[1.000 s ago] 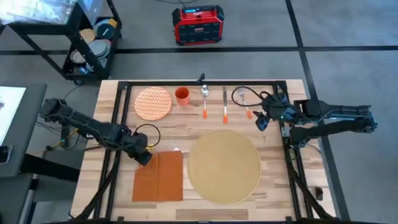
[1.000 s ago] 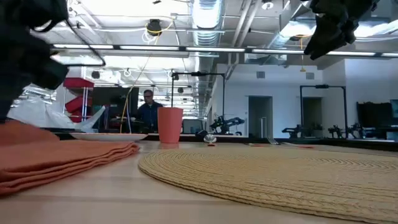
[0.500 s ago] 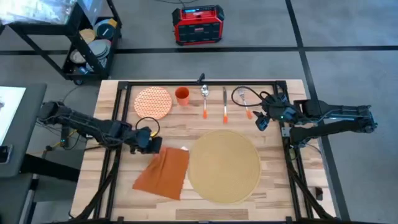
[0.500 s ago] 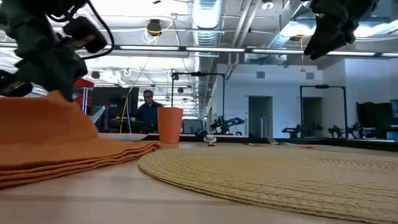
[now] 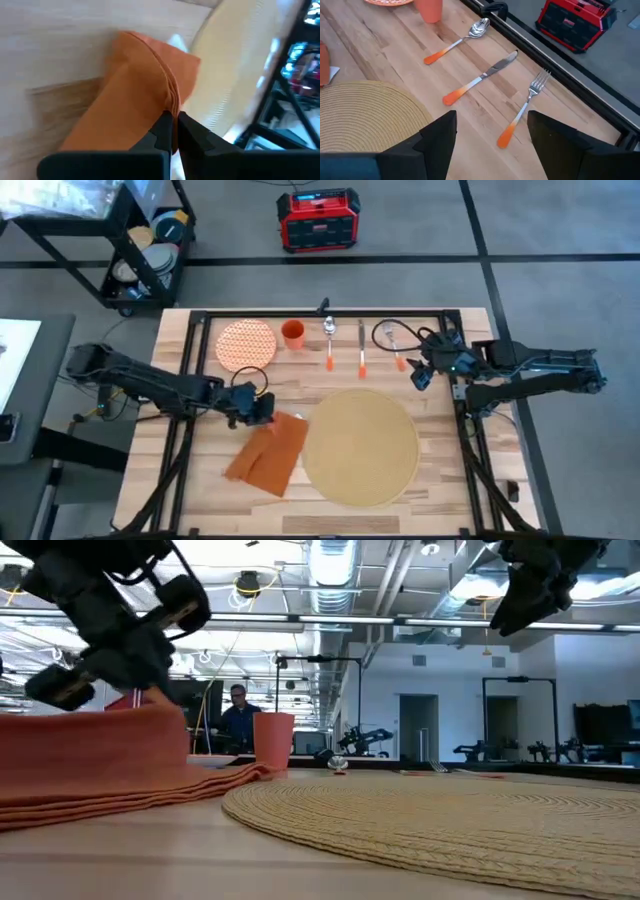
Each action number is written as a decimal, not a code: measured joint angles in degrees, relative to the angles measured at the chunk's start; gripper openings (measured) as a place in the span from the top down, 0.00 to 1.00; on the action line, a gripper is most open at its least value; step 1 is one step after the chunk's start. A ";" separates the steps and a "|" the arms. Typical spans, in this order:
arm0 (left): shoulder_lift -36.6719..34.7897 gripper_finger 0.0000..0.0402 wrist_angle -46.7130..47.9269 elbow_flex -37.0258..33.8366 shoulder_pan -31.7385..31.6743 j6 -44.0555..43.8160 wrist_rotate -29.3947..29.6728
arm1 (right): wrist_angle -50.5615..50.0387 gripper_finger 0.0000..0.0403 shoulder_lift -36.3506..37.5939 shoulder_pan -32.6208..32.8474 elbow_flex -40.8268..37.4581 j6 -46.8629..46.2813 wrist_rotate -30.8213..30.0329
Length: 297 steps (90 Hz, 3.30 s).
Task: Set table place
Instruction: Fold the orange table napkin
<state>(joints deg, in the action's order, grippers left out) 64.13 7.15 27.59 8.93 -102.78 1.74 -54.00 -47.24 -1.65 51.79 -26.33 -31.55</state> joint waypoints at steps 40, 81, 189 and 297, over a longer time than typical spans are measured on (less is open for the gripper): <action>11.58 1.00 -18.29 0.00 -0.02 -1.85 -0.02 | -1.55 0.42 -0.02 -0.02 0.00 -0.02 0.02; 20.69 1.00 -29.01 0.00 -0.48 -8.39 0.00 | -2.77 0.42 0.00 -0.02 0.00 -0.17 0.02; 21.32 0.88 -31.18 4.83 -6.86 13.38 0.84 | -2.77 0.42 0.00 0.00 0.00 -0.19 0.88; 21.26 0.84 -8.99 4.90 -11.08 58.36 -4.85 | -2.68 0.42 -0.02 0.00 0.00 -0.63 3.12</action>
<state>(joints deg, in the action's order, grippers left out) 85.38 -1.85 32.49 -2.15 -44.42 -3.12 -56.68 -47.27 -1.65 51.79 -26.96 -28.43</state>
